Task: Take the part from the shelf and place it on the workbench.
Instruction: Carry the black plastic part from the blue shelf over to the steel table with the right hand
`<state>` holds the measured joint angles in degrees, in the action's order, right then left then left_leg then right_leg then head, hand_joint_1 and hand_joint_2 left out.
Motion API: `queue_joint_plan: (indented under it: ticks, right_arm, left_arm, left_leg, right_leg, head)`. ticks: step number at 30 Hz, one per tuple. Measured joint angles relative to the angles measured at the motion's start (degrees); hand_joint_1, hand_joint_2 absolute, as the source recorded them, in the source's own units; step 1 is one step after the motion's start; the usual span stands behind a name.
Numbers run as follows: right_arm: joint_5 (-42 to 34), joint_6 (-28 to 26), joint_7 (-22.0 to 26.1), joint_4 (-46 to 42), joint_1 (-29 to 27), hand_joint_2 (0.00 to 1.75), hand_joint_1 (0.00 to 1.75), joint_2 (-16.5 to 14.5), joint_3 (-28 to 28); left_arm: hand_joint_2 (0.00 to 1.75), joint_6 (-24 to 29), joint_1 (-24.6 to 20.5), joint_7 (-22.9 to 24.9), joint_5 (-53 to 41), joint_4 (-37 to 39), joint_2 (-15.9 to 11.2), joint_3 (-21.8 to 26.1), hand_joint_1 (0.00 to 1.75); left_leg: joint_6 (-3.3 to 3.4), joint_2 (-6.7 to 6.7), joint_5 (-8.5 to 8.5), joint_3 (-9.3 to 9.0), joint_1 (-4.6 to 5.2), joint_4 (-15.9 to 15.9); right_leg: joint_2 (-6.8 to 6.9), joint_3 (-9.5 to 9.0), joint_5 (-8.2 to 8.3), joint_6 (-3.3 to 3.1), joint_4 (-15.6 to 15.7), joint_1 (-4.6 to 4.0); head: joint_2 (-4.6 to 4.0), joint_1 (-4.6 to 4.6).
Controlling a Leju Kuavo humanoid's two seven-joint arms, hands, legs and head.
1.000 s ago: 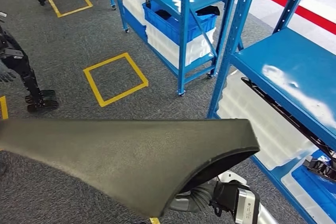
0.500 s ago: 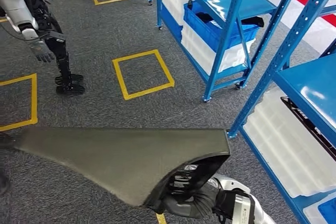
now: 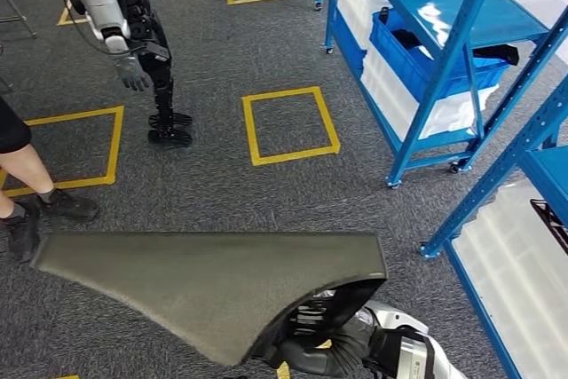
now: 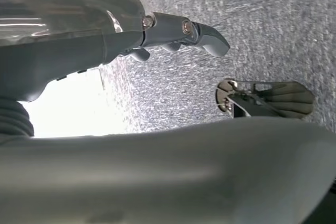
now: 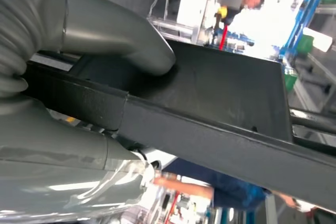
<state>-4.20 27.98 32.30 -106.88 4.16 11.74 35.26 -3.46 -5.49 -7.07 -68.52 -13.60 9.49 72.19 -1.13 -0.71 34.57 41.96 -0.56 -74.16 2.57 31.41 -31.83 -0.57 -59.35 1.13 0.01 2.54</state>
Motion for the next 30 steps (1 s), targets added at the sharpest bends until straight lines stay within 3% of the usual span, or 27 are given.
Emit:
queue_joint_plan:
  ticks: [1,2,4,5,7,8,10,12,13,14,15,16,18,19,21,23,25,27,29,30]
  right_arm:
    - [0.02,0.04,-0.02,-0.01,0.11,1.75,1.75,-0.01,0.03]
    - [0.05,0.08,-0.02,-0.02,0.26,1.75,1.75,-0.02,0.04]
    - [0.16,0.13,0.03,-0.06,0.5,1.75,1.75,-0.08,0.04]
    - [0.28,0.13,0.08,-0.08,0.57,1.75,1.75,-0.13,0.08]
    - [0.57,0.13,0.23,-0.09,0.7,1.75,1.75,-0.28,0.25]
    - [0.68,0.13,0.34,-0.09,0.79,1.75,1.75,-0.37,0.37]
    - [0.73,0.15,0.63,-0.08,0.91,1.75,1.75,-0.49,0.52]
    - [0.8,0.18,0.97,0.06,0.84,1.75,1.75,-0.49,0.59]
    - [0.86,0.2,1.1,0.18,0.8,1.75,1.75,-0.48,0.62]
    - [0.91,0.22,1.24,0.31,0.78,1.75,1.75,-0.46,0.64]
    - [0.91,0.24,1.36,0.41,0.79,1.75,1.75,-0.46,0.67]
    - [0.91,0.26,1.45,0.48,0.81,1.75,1.75,-0.46,0.68]
    - [0.9,0.26,1.63,0.55,0.89,1.75,1.75,-0.47,0.7]
    - [0.9,0.26,1.73,0.57,0.91,1.75,1.75,-0.49,0.71]
    - [0.95,0.27,1.92,0.64,0.97,1.75,1.75,-0.53,0.73]
    - [1.01,0.28,2.05,0.69,1.23,1.75,1.75,-0.73,0.74]
    - [1.04,0.28,2.23,0.7,1.51,1.75,1.75,-1.04,0.74]
    - [1.07,0.28,2.42,0.73,1.55,1.75,1.75,-1.23,0.74]
    - [1.09,0.28,2.5,0.76,1.54,1.75,1.75,-1.27,0.74]
    - [1.1,0.28,2.52,0.77,1.55,1.75,1.75,-1.28,0.74]
  left_arm:
    - [1.75,0.07,0.07,-0.08,0.08,0.0,-0.01,0.01,0.0]
    - [1.75,0.13,0.1,-0.16,0.2,0.0,-0.02,0.01,0.0]
    - [1.75,0.13,-0.06,-0.3,0.39,0.0,-0.04,0.02,0.0]
    - [1.75,0.06,-0.14,-0.33,0.46,0.0,-0.04,0.02,0.0]
    - [1.75,-0.08,-0.1,-0.38,0.48,0.0,-0.07,0.03,0.0]
    - [1.75,-0.11,0.06,-0.43,0.5,0.0,-0.1,0.03,0.0]
    - [1.75,0.03,0.14,-0.67,0.6,0.0,-0.19,0.06,0.0]
    - [1.75,0.09,-0.08,-0.93,0.73,0.0,-0.26,0.08,0.0]
    - [1.75,0.02,-0.18,-1.04,0.78,0.0,-0.28,0.09,0.0]
    - [1.75,-0.05,-0.19,-1.11,0.84,0.0,-0.28,0.09,0.0]
    - [1.75,-0.11,-0.16,-1.17,0.9,0.0,-0.28,0.09,0.0]
    - [1.75,-0.13,-0.14,-1.23,0.95,0.0,-0.28,0.09,0.0]
    - [1.75,-0.14,-0.17,-1.35,0.98,0.0,-0.29,0.09,0.0]
    - [1.75,-0.16,-0.25,-1.42,0.97,0.0,-0.3,0.09,0.0]
    - [1.75,-0.2,-0.25,-1.67,0.96,0.0,-0.32,0.09,0.0]
    - [1.75,-0.21,0.02,-1.92,0.96,0.0,-0.4,0.09,0.0]
    - [1.75,-0.18,0.1,-2.09,0.96,0.0,-0.52,0.09,0.0]
    - [1.75,-0.15,-0.13,-2.23,0.96,0.0,-0.61,0.09,0.0]
    - [1.75,-0.13,-0.24,-2.32,0.96,0.0,-0.67,0.09,0.0]
    - [1.75,-0.1,-0.15,-2.33,0.97,0.0,-0.69,0.09,0.0]
  left_leg:
    - [0.07,0.33,-1.74,-1.17,-0.01,2.44]
    - [0.26,1.29,-3.78,-3.02,0.08,6.22]
    - [0.88,3.72,-6.07,-6.13,0.72,12.39]
    - [1.23,4.53,-6.2,-6.72,1.06,13.68]
    - [1.9,4.05,-5.93,-6.73,1.46,14.02]
    - [2.24,3.51,-6.01,-6.9,1.44,14.32]
    - [2.99,2.44,-6.22,-7.4,1.17,14.96]
    - [3.47,1.23,-6.25,-7.63,0.97,15.15]
    - [3.58,0.53,-6.2,-7.67,0.99,15.14]
    - [3.62,-0.21,-6.16,-7.75,1.02,15.13]
    - [3.61,-0.98,-6.11,-7.86,1.04,15.11]
    - [3.55,-1.79,-6.04,-8.02,1.03,15.07]
    - [3.23,-3.35,-5.82,-8.2,0.99,14.87]
    - [3.0,-4.12,-5.71,-8.09,0.96,14.71]
    - [2.43,-5.36,-5.7,-7.71,0.81,14.58]
    - [1.87,-6.23,-5.69,-7.54,0.59,14.62]
    - [1.32,-4.54,-4.37,-6.67,0.65,12.7]
    - [0.73,-1.57,-1.27,-3.72,0.57,6.68]
    - [0.3,-0.35,1.04,-0.27,0.3,0.04]
    - [0.19,-0.11,0.81,0.32,0.21,-0.97]
  right_leg:
    - [0.7,-0.32,-0.24,0.12,0.0,0.0]
    - [1.35,-0.68,-0.51,0.26,0.01,0.0]
    - [2.47,-1.24,-1.04,0.76,0.0,-0.19]
    - [2.98,-1.4,-1.23,1.02,0.03,-0.27]
    - [4.06,-1.78,-1.47,1.58,0.26,-0.25]
    - [3.9,-2.04,-1.75,1.84,0.22,-0.13]
    - [1.45,-1.41,-3.49,2.11,-1.98,0.07]
    - [-1.46,1.96,-6.73,2.05,-8.55,0.12]
    - [-2.0,4.08,-7.99,2.06,-12.21,0.08]
    - [-2.2,5.69,-8.26,2.08,-14.63,0.03]
    - [-2.31,6.35,-7.32,2.09,-14.99,0.0]
    - [-2.48,5.97,-5.34,2.08,-13.15,0.0]
    - [-4.25,3.43,-0.76,1.97,-5.93,0.12]
    - [-5.39,2.37,0.53,1.92,-2.98,0.21]
    - [-6.68,1.6,0.86,1.68,-0.72,0.18]
    - [-5.6,1.35,0.96,1.2,-0.36,0.11]
    - [-4.14,0.99,0.98,0.56,-0.1,0.25]
    - [-2.48,0.73,0.77,0.12,-0.02,0.2]
    - [-0.83,0.57,0.49,-0.01,-0.03,0.07]
    - [-0.07,0.44,0.32,0.03,-0.03,0.05]
  head:
    - [0.01,0.0]
    - [0.0,0.0]
    - [0.01,-0.01]
    - [0.0,-0.02]
    - [0.0,-0.04]
    - [-0.01,-0.04]
    - [-0.01,-0.08]
    - [0.0,-0.15]
    - [0.0,-0.19]
    - [0.0,-0.19]
    - [0.0,-0.19]
    - [-0.01,-0.19]
    - [0.0,-0.18]
    - [0.0,-0.18]
    - [-0.01,-0.15]
    - [0.0,-0.15]
    - [0.0,-0.12]
    - [0.0,-0.09]
    - [0.0,-0.1]
    - [0.0,-0.09]
